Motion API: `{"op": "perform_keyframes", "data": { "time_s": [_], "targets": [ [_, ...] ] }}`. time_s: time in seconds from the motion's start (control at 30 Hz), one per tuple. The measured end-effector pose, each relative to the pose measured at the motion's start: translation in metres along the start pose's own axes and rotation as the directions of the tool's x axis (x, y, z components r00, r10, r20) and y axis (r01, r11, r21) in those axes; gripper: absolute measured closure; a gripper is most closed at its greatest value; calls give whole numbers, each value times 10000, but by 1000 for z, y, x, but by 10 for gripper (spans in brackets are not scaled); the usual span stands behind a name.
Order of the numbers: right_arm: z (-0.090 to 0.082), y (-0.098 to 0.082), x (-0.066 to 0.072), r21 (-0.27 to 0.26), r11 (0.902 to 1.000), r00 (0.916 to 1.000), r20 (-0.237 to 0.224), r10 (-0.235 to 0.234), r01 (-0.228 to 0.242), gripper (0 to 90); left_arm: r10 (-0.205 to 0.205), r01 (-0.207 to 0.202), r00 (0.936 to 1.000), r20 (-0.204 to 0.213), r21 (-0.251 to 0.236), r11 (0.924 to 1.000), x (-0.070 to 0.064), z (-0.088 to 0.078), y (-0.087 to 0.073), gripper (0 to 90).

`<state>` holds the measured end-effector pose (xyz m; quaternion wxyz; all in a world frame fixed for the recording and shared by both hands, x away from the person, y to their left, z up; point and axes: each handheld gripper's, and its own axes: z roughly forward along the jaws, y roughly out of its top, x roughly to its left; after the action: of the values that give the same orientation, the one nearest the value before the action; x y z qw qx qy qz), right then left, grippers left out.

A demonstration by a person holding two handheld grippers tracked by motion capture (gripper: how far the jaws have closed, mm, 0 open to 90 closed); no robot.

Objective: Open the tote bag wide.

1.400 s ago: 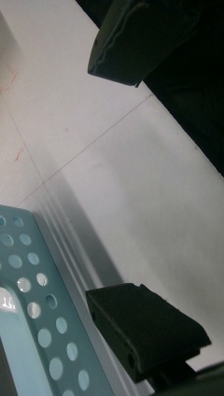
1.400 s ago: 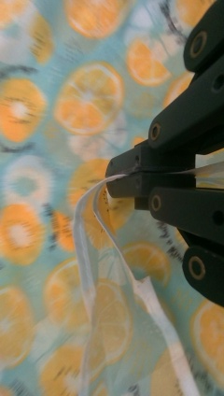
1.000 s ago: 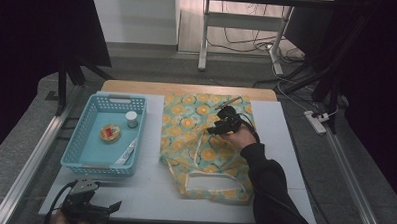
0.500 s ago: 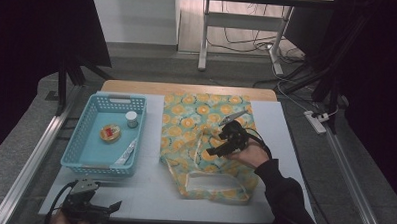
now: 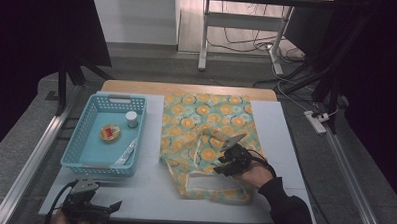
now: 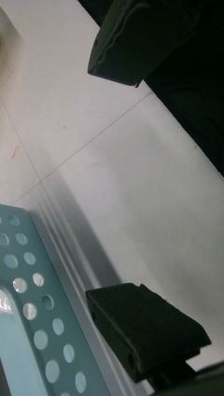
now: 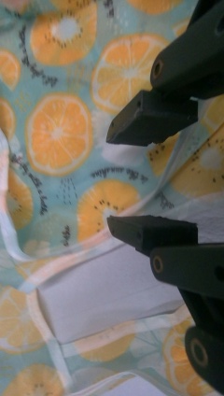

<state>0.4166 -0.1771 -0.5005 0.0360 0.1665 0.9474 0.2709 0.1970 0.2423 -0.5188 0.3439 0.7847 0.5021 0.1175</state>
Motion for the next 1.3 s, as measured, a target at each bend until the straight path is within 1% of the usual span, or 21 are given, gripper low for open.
{"op": "perform_keyframes", "data": {
  "time_s": [0.1,0.13,0.2,0.27,0.3,0.43,0.47,0.5,0.53,0.57,0.6,0.63,0.7,0.73,0.77,0.8,0.83,0.97,1.13,1.2,1.3],
  "targets": [
    [2,-2,2,72,9999,9999,-108,-128,129,563,-2,2,10000,8,3,10000,0,0,0,0],
    [5,-3,4,106,9996,9996,-60,-277,277,578,-1,1,10000,6,3,10000,0,0,0,0],
    [6,-3,4,137,9993,9994,-45,-349,350,586,10,-10,10000,5,5,10000,0,0,0,0],
    [9,-1,5,114,9979,9980,81,-631,630,620,11,-11,10000,3,15,10000,0,0,0,0],
    [9,-1,5,114,9979,9980,81,-631,630,620,12,-12,10000,4,15,10000,0,0,0,0],
    [14,3,11,75,9910,9910,114,-1336,1335,745,3,-3,10000,6,16,10000,0,0,0,0],
    [14,3,11,75,9910,9910,114,-1336,1335,745,8,-8,10000,5,17,10000,0,0,0,0],
    [14,4,12,56,9909,9910,-37,-1341,1341,850,16,-16,10000,2,17,10000,0,0,0,0],
    [14,4,12,56,9909,9910,-37,-1341,1341,850,22,-22,10000,-9,18,10000,0,0,0,0],
    [15,4,12,25,9917,9917,-82,-1285,1285,900,30,-29,10000,-16,20,10000,0,0,0,0],
    [15,4,12,25,9917,9917,-82,-1285,1285,900,34,-34,10000,-10,29,10000,0,0,0,0],
    [15,5,11,103,9945,9944,-156,-1045,1046,900,29,-29,10000,-19,20,10000,0,0,0,0],
    [15,6,10,132,9953,9952,-192,-957,960,900,19,-19,10000,-10,28,10000,0,0,0,0],
    [15,6,8,2,9971,9971,-79,-761,761,900,10,-10,10000,-2,23,10000,0,0,0,0],
    [15,6,8,2,9971,9971,-79,-761,761,900,8,-8,10000,1,19,10000,0,0,0,0],
    [13,8,4,-181,9988,9990,-22,-448,447,900,10,-10,10000,-2,16,10000,0,0,0,0],
    [13,10,2,-311,9991,9995,35,-302,303,900,9,-9,10000,-2,16,10000,0,0,0,0],
    [12,16,-6,-565,9984,9991,431,54,-30,900,12,-12,10000,-4,16,10000,0,0,0,0],
    [19,17,-11,-445,9989,9994,287,172,-159,900,9,-9,10000,6,1,10000,0,0,0,0],
    [21,13,-10,-301,9995,9999,-2,131,-131,900,12,-12,10000,8,3,10000,0,0,0,0],
    [20,11,-10,-339,9994,9999,-143,85,-90,860,22,-22,10000,8,9,10000,0,0,0,0]
  ]
}}
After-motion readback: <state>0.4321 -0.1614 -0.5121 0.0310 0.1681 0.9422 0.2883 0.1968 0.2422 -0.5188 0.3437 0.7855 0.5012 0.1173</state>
